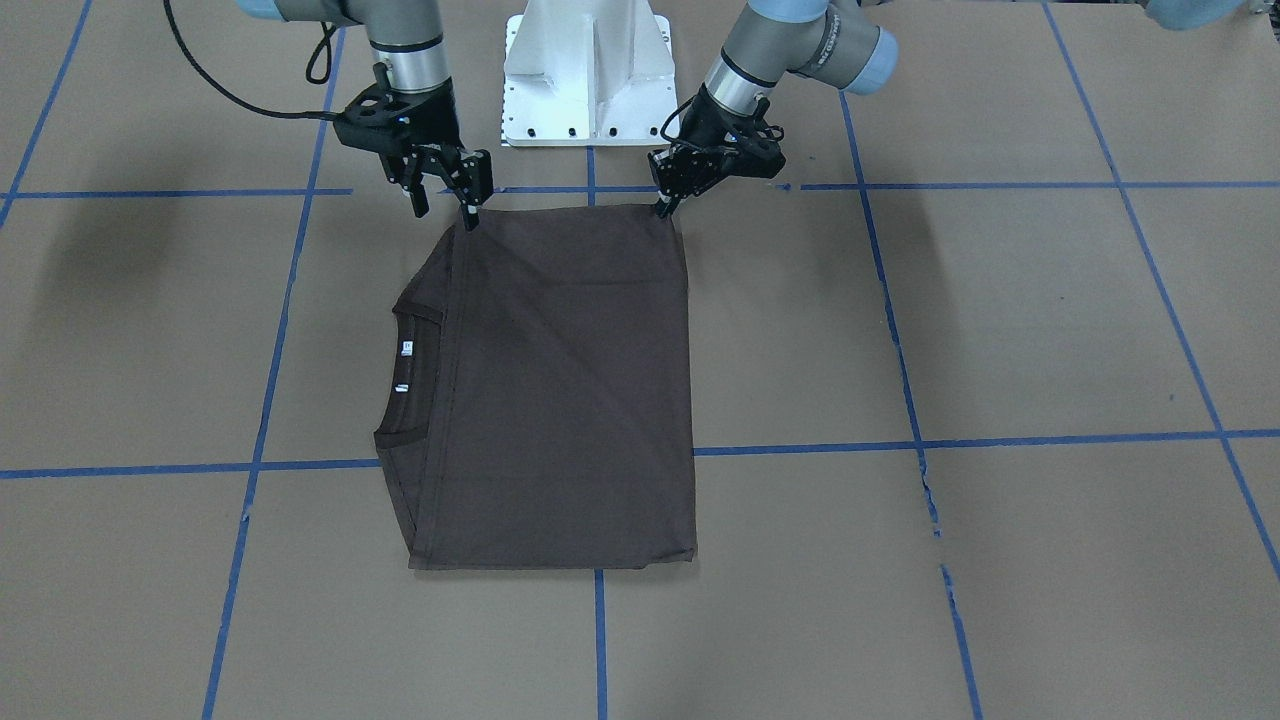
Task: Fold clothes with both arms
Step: 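Lower both grippers and pinch the two near corners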
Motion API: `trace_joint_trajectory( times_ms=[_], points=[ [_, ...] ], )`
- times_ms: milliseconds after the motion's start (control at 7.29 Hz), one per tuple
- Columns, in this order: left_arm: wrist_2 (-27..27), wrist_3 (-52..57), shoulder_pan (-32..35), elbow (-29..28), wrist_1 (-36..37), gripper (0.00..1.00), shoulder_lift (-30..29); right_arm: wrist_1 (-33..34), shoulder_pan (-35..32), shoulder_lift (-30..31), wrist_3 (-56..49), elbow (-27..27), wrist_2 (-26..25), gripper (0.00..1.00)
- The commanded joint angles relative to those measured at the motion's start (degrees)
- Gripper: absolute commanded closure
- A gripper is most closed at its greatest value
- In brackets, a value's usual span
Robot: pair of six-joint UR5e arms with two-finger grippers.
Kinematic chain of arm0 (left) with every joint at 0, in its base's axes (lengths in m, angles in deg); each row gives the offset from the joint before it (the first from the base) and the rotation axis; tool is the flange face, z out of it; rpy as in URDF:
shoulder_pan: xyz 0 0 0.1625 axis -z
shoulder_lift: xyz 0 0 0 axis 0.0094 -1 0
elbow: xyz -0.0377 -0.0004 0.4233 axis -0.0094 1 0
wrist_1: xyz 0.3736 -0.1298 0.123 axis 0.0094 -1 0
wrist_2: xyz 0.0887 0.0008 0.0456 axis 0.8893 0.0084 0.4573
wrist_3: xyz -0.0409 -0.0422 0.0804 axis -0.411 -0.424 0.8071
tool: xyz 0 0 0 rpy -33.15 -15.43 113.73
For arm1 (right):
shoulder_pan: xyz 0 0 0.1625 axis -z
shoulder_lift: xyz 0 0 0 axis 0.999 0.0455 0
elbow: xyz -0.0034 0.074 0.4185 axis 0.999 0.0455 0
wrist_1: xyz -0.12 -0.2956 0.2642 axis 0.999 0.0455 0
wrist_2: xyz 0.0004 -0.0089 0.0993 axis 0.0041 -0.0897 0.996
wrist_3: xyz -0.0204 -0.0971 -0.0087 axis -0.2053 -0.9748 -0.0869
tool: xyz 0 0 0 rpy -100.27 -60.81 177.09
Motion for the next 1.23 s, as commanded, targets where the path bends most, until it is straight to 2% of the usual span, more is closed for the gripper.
trace_joint_trajectory(
  times_ms=[0, 549, 1098],
  points=[
    [0.00, 0.00, 0.06, 0.20, 0.00, 1.00, -0.03, 2.47, 2.45, -1.63, 2.36, 2.39, -1.15, 0.22],
    [0.00, 0.00, 0.06, 0.28, 0.00, 1.00, 0.06, 2.47, 3.70, -2.24, 5.44, 6.33, -3.62, 0.29],
    [0.00, 0.00, 0.06, 0.37, 0.00, 1.00, 0.06, 2.38, 3.88, -2.24, 5.44, 6.78, -3.97, 0.30]
  ],
)
